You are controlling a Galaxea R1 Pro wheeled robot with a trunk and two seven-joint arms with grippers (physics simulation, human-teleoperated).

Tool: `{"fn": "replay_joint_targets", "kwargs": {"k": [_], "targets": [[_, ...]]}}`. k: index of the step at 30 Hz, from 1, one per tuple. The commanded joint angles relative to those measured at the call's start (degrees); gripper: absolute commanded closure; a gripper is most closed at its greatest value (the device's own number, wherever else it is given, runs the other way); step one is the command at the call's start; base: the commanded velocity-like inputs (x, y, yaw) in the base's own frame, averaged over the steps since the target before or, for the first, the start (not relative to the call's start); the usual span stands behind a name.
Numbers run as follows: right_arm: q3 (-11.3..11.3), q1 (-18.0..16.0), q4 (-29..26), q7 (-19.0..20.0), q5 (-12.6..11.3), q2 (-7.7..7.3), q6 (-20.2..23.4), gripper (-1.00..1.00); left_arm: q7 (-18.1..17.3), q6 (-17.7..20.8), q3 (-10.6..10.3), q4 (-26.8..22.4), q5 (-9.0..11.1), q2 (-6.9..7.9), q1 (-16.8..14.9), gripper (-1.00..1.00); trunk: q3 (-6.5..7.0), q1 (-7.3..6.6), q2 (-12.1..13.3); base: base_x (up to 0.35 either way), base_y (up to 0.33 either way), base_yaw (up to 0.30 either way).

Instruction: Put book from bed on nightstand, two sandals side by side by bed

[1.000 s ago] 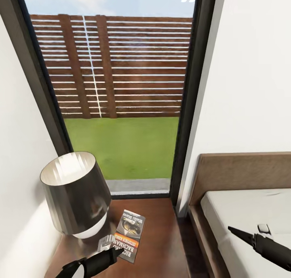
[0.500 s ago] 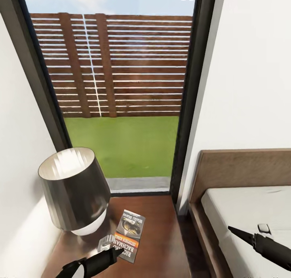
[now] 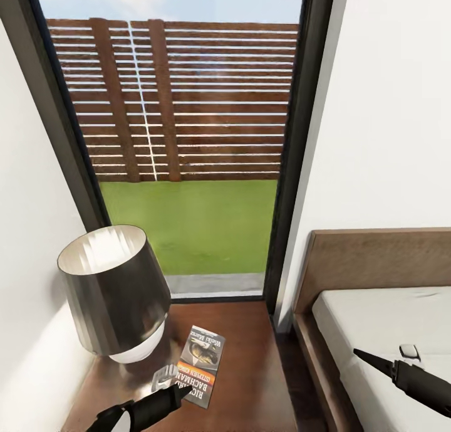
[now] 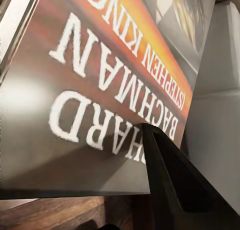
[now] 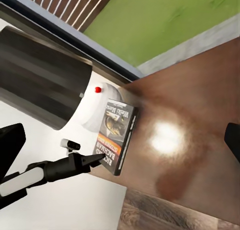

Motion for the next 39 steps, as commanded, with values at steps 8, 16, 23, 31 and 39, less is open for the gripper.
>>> {"fn": "replay_joint_targets", "kwargs": {"k": [8, 16, 23, 31, 39], "targets": [[-0.02, -0.03, 0.00, 0.21, -0.27, -0.03, 0.37, -1.00, -0.09, 0.51, 0.14, -0.07, 0.34, -0.01, -0.02, 1.00, -1.13, 1.31, -2.43, 0.000, 0.000, 0.000], [-0.02, -0.01, 0.00, 0.22, -0.27, -0.10, 0.46, -1.00, -0.09, 0.51, 0.14, -0.03, 0.34, -0.01, -0.02, 1.00, -2.39, 2.85, -5.24, 0.000, 0.000, 0.000], [-0.21, 0.02, -0.22, 0.42, -0.75, -0.24, 0.91, -1.00, -0.09, 0.51, 0.14, -0.02, 0.34, -0.01, -0.02, 1.00, -2.39, 2.85, -5.24, 0.000, 0.000, 0.000], [-0.28, 0.02, -0.34, 5.22, -0.93, -0.48, 1.03, -1.00, -0.09, 0.51, 0.14, -0.02, 0.34, -0.01, -0.02, 1.00, -2.39, 2.85, -5.24, 0.000, 0.000, 0.000], [-0.21, 0.01, -0.41, 7.31, -0.89, -0.56, 0.99, -1.00, -0.09, 0.51, 0.14, -0.02, 0.34, -0.01, -0.02, 1.00, -2.39, 2.85, -5.24, 0.000, 0.000, 0.000]]}}
